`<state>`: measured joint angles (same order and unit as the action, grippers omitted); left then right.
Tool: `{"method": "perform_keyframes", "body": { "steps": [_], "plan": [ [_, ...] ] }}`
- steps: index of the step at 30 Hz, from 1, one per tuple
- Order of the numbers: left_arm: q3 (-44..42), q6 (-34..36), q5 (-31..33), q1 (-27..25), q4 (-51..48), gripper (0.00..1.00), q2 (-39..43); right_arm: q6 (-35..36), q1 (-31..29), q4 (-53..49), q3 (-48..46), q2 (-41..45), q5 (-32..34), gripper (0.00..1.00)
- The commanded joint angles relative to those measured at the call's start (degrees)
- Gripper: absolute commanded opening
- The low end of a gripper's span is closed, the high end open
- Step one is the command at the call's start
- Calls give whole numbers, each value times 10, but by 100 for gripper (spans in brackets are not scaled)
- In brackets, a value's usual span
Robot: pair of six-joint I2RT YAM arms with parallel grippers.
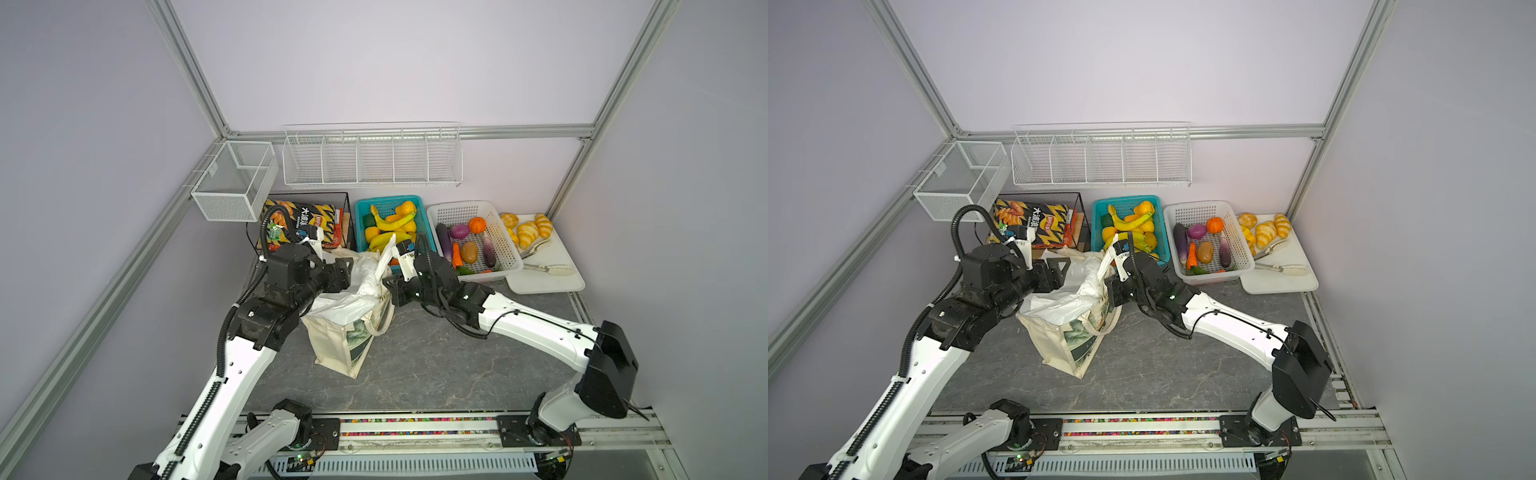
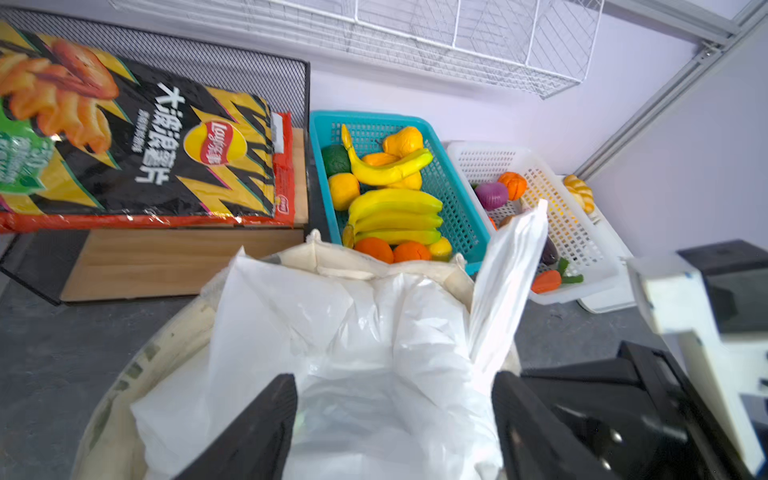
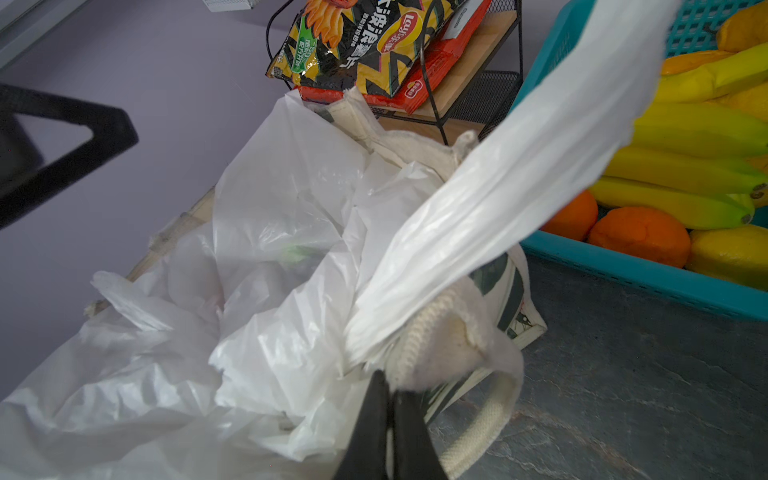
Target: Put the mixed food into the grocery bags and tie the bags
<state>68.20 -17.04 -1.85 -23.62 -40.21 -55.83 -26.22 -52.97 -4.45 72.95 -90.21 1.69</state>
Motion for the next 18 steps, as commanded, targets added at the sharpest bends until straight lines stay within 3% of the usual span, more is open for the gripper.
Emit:
{"method": "perform_keyframes", "body": {
  "steps": [1, 8, 18],
  "plan": [
    [-5, -18, -54, -8, -137, 71, 9, 16, 4, 29, 3, 27, 12, 7],
    [-23, 13, -53, -21, -216, 71, -19, 12, 4, 31, 1, 23, 9, 7],
    [-53, 24, -18, -20, -134, 70, -174, 11, 4, 33, -1, 29, -4, 7]
  ]
}}
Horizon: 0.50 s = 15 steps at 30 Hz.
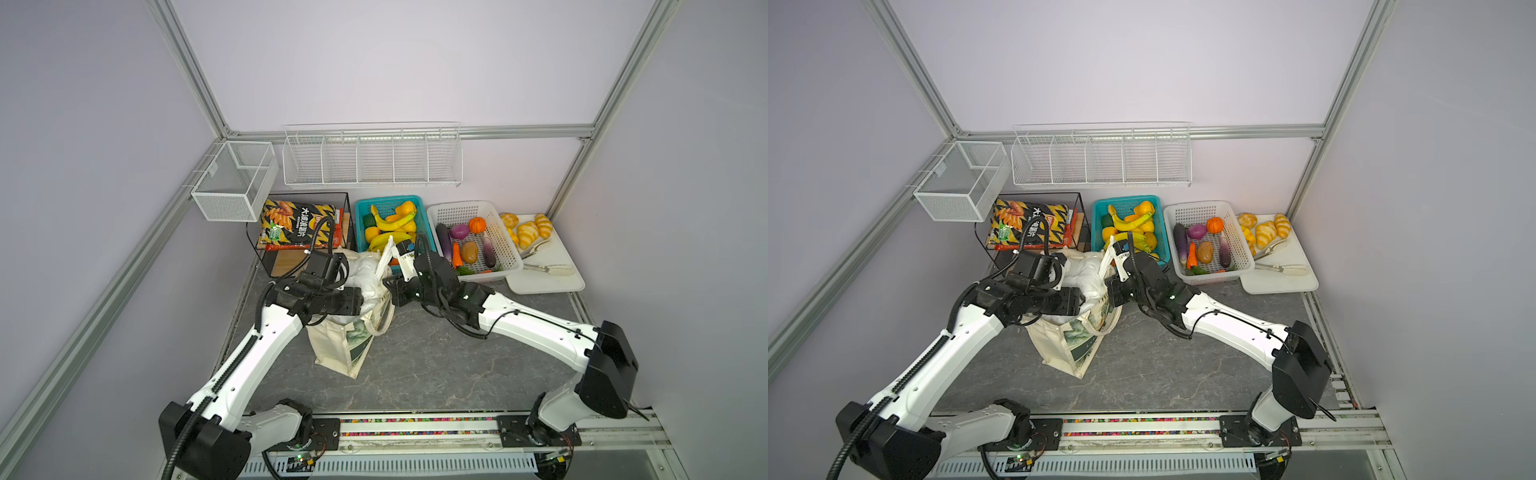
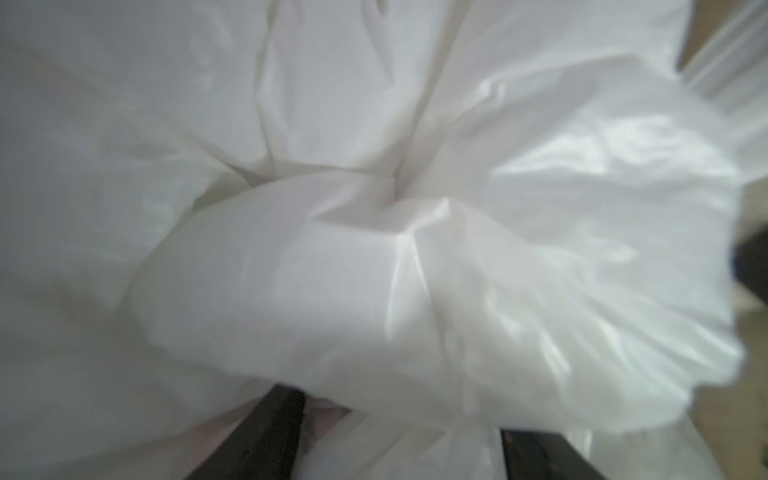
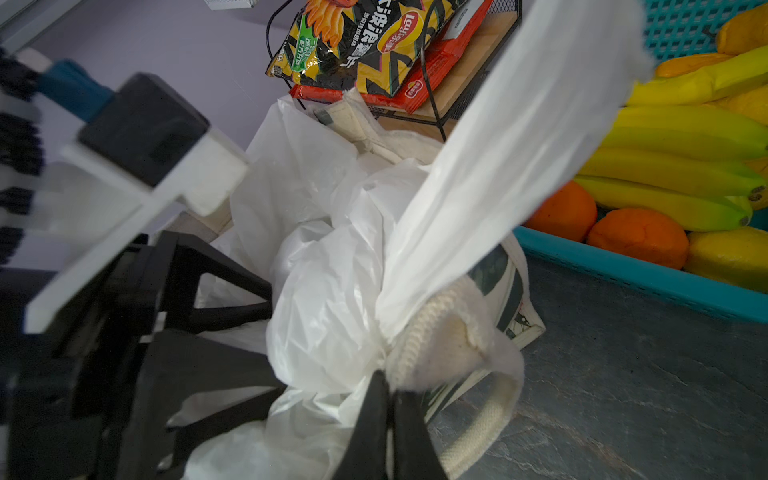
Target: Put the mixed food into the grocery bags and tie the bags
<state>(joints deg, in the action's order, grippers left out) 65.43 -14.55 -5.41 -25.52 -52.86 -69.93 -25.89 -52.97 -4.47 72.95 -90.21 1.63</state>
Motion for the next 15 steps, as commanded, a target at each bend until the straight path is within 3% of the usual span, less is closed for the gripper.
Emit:
{"method": "perform_keyframes", "body": {
  "steps": [1, 7, 15],
  "plan": [
    [-30, -5, 16, -1, -6, 70, -47, 8, 4, 33, -1, 31, -5, 7],
    [-95, -33, -19, -1, 64, 69, -85, 7, 3, 33, 4, 34, -15, 7],
    [-27, -17, 7, -1, 19, 71, 3, 9, 4, 29, -8, 39, -4, 7]
  ]
}}
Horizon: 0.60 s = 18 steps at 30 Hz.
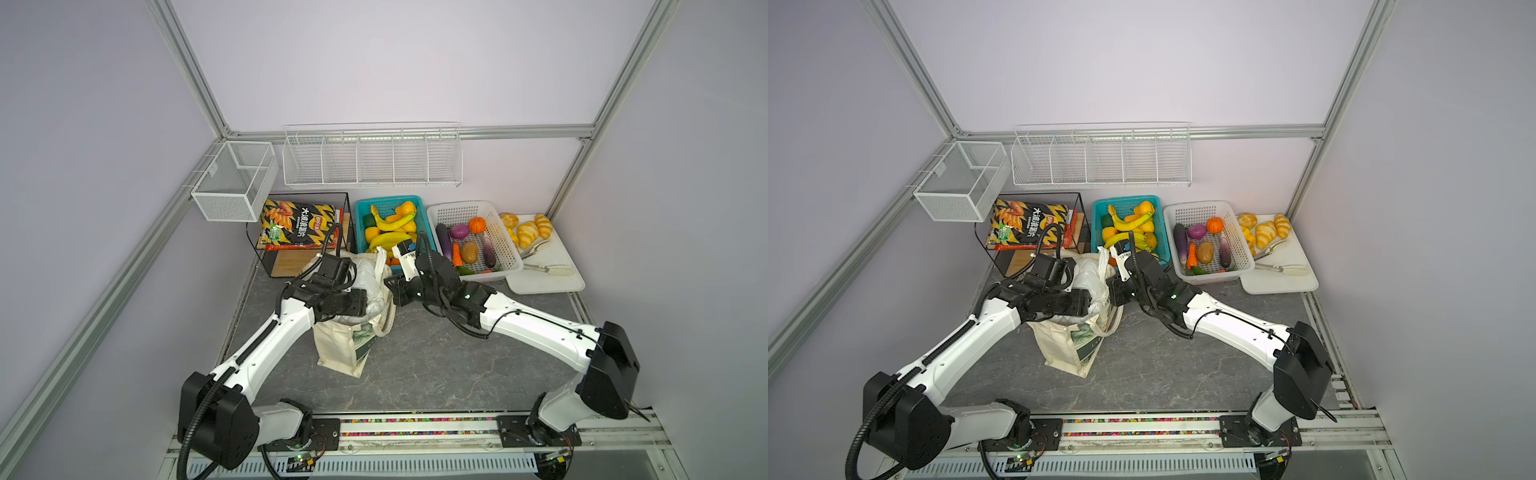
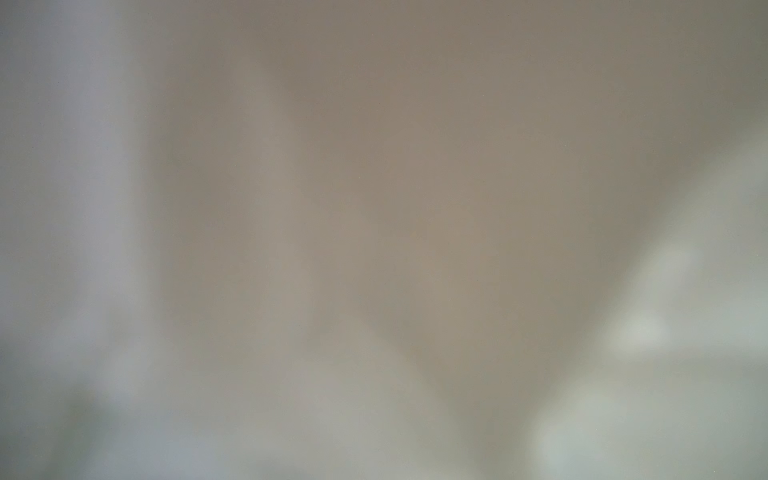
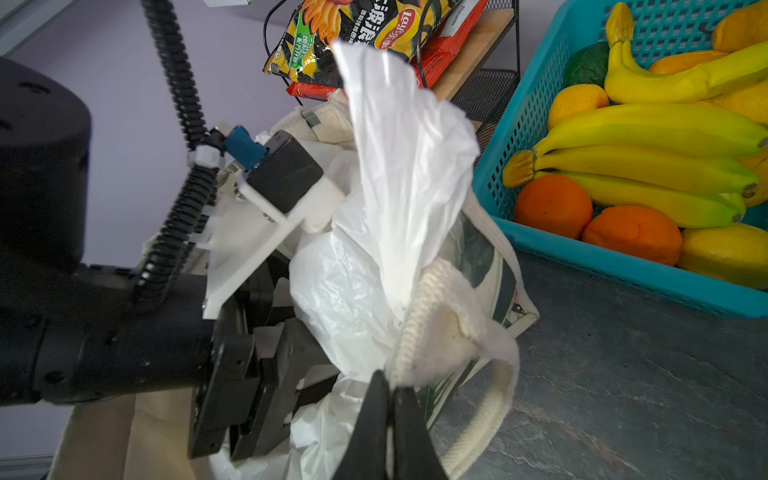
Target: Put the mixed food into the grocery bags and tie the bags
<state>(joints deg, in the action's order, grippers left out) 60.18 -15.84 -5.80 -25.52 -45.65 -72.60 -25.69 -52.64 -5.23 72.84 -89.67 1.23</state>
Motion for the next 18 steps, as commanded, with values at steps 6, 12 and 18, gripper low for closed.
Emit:
{"method": "perform_keyframes", "body": {
  "steps": [6, 12, 18],
  "plan": [
    [63, -10, -12, -1, 3, 73, 121, 11, 0, 32, -8, 38, 7, 7],
    [72, -56, -80, -1, 104, 63, 111, 5, 0, 40, -13, 38, 4, 7],
    [114, -39, -98, -5, 134, 55, 36, 5, 0, 39, -13, 36, 2, 7]
  ]
}}
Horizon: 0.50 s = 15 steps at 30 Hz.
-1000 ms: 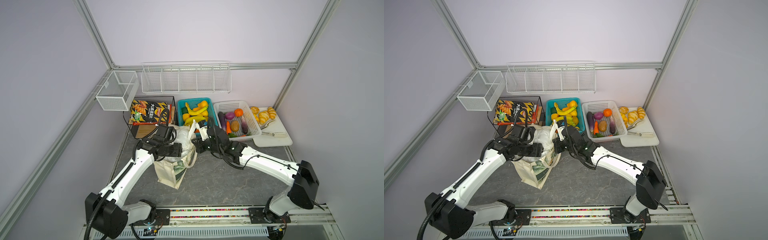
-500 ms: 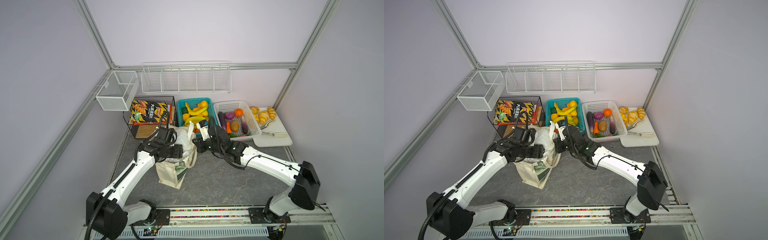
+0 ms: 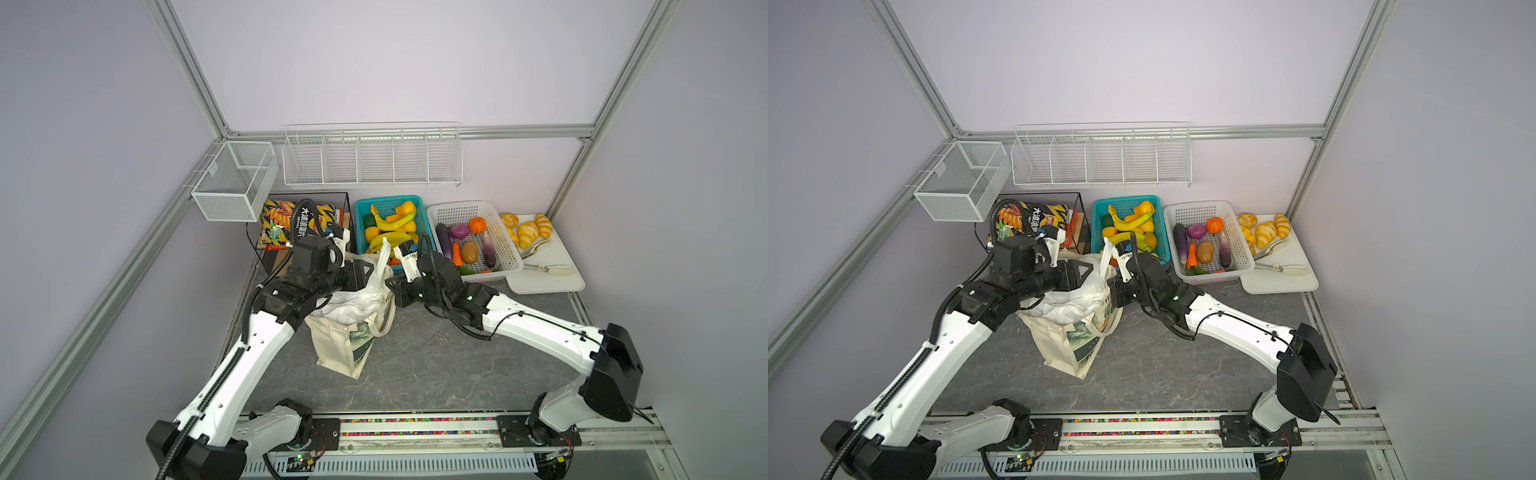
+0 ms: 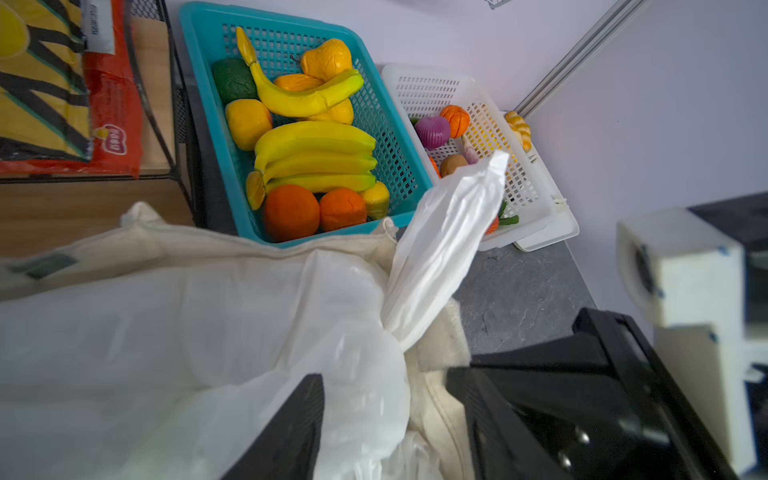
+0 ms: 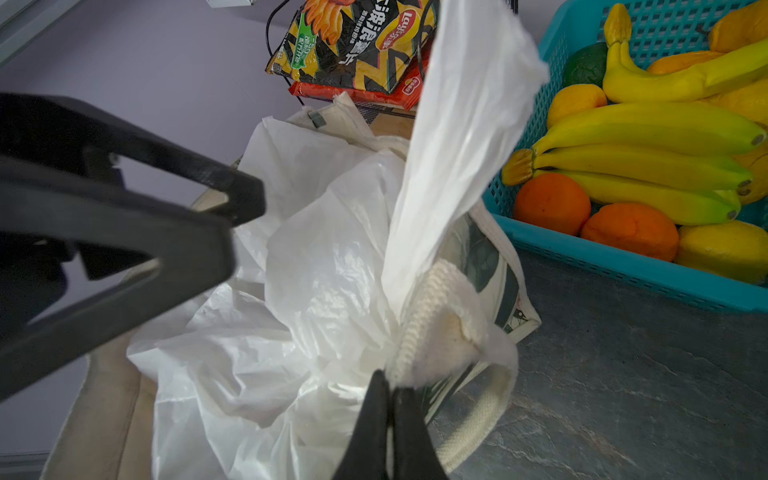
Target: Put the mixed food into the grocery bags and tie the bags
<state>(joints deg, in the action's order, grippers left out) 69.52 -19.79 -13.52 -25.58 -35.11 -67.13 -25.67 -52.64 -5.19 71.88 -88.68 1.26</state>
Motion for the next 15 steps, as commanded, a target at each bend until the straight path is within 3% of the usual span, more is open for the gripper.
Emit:
{"method": "perform_keyframes", "body": {
  "steps": [1, 10, 15],
  "plan": [
    [21, 5, -16, -4, 34, 55, -26, 4, 0, 38, -4, 26, 3, 6],
    [6, 39, 37, -10, 34, 58, -82, 5, 0, 40, -2, 21, 0, 7],
    [-14, 42, 79, -11, 18, 48, -110, 6, 0, 38, -3, 24, 1, 7]
  ]
}}
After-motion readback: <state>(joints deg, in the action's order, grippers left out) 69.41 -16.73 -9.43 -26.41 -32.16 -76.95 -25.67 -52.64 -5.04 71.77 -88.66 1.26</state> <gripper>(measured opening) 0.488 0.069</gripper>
